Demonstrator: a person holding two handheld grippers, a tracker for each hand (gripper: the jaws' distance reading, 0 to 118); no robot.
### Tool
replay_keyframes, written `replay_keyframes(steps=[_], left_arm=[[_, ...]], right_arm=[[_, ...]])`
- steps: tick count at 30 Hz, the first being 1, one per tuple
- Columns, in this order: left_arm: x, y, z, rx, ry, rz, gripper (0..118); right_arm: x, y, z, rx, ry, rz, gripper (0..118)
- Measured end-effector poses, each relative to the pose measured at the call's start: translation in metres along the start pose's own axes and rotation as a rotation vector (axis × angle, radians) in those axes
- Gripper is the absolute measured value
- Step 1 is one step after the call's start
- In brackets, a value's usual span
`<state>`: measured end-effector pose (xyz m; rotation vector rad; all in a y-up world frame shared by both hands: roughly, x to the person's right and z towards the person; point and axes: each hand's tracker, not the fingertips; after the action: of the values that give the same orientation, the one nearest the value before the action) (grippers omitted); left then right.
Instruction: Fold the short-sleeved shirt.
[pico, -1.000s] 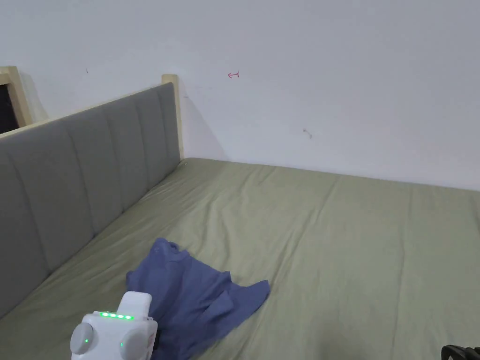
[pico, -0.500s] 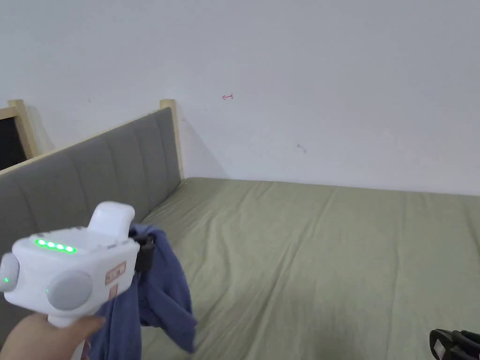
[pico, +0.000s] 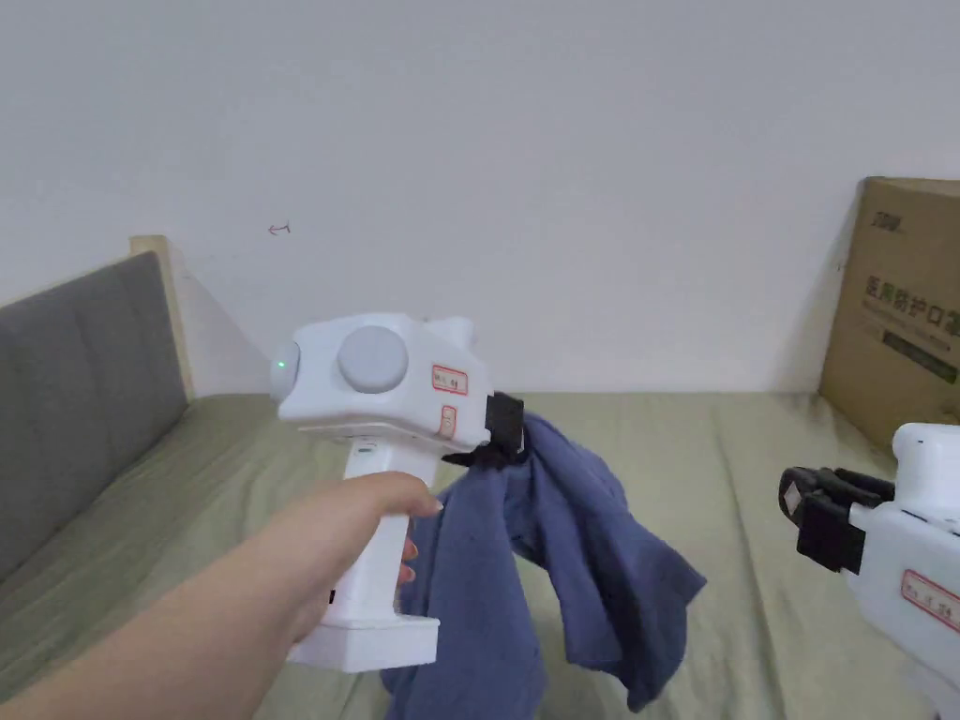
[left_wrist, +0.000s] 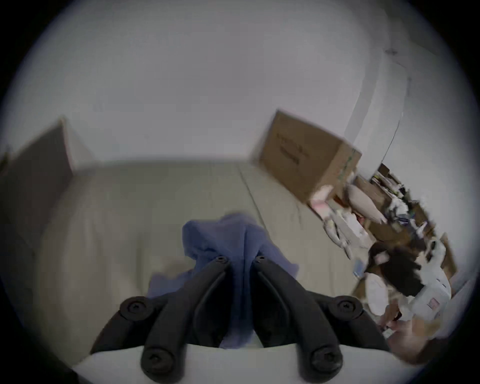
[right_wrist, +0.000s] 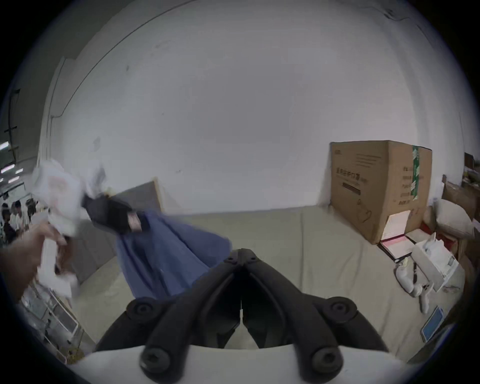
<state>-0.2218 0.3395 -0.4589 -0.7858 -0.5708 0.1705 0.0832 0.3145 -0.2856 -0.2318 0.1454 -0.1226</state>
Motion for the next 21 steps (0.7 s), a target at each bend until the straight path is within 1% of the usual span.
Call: replay_keyframes(steps=[3, 5, 6, 7, 8, 9, 10, 12, 15, 17, 18, 20, 21], left_arm=[[-0.004, -0.025, -0.078, -0.28, -0.064, 0.169, 9], [-0.005, -0.048, -0.113, -0.373, -0.04, 0.23, 9], [-0.005, -0.057, -0.127, -0.397, -0.021, 0.256, 12], [-0.006, -0.065, -0.139, -0.43, -0.024, 0.289, 23], [-0.006, -0.075, -0.144, -0.454, -0.038, 0.317, 50], [-0.007, -0.082, -0.151, -0.478, -0.06, 0.352, 98], [-0.007, -0.086, -0.156, -0.503, -0.075, 0.377, 111], [-0.005, -0.091, -0.148, -0.512, -0.109, 0.396, 110], [-0.014, -0.079, -0.125, -0.387, -0.122, 0.399, 110], [-0.017, -0.063, -0.096, -0.242, -0.096, 0.378, 110], [-0.018, -0.057, -0.075, -0.137, -0.072, 0.343, 110], [-0.018, -0.051, -0.034, 0.105, -0.026, 0.275, 109], [-0.018, -0.054, -0.008, 0.261, -0.032, 0.22, 109]], right_arm=[[0.016, -0.001, -0.008, -0.02, -0.012, -0.03, 0], [0.025, -0.006, -0.02, -0.062, -0.017, -0.028, 0], [0.029, -0.009, -0.024, -0.085, -0.022, -0.02, 0], [0.031, -0.012, -0.027, -0.103, -0.029, -0.013, 0], [0.033, -0.015, -0.029, -0.112, -0.031, -0.007, 0], [0.035, -0.018, -0.03, -0.119, -0.027, -0.004, 0], [0.036, -0.02, -0.03, -0.124, -0.02, -0.002, 0], [0.037, -0.025, -0.031, -0.128, 0.001, 0.001, 0], [0.036, -0.03, -0.033, -0.133, 0.007, 0.008, 0], [0.035, -0.032, -0.032, -0.123, 0.003, 0.011, 0], [0.034, -0.033, -0.03, -0.103, -0.001, 0.01, 0], [0.033, -0.031, -0.026, -0.063, -0.006, 0.005, 0], [0.031, -0.031, -0.023, -0.034, -0.006, 0.003, 0]])
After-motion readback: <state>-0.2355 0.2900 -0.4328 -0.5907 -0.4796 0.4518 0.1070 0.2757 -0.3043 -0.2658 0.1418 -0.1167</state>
